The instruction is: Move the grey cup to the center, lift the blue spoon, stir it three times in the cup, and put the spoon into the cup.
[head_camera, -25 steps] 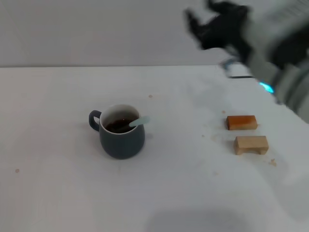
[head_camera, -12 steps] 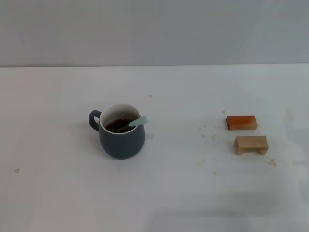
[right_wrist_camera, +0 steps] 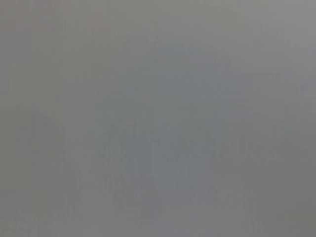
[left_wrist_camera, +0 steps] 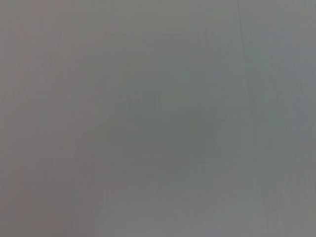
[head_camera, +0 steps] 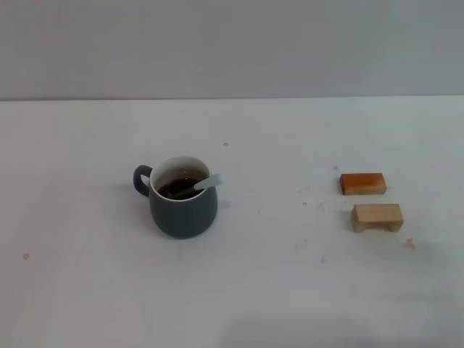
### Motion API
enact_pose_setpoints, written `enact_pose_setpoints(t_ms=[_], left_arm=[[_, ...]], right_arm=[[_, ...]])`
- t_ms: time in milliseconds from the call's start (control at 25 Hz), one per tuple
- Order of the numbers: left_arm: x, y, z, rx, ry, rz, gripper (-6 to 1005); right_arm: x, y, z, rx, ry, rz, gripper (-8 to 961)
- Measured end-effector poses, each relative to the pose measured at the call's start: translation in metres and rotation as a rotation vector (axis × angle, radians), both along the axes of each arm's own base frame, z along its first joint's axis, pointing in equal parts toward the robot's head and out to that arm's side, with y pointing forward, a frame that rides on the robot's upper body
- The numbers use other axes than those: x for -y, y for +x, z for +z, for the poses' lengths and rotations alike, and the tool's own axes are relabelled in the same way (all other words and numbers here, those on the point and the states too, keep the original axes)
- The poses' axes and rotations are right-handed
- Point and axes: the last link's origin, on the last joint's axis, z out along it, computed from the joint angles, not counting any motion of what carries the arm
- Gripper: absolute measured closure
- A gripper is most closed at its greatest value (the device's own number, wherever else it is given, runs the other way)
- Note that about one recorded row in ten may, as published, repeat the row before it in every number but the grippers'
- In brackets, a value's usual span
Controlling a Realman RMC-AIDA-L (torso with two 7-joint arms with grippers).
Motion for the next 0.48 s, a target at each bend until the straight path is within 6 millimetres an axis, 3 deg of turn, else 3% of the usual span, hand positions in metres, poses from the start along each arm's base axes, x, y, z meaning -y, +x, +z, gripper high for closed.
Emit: enact_pose_setpoints(t_ms=[480], left_arm=[[-0.0085, 0.0105, 0.0013, -0.012, -0.012, -0.076, 1001]], right_arm=[[0.0005, -0.0013, 0.0004, 0.009, 0.008, 0.017, 360]])
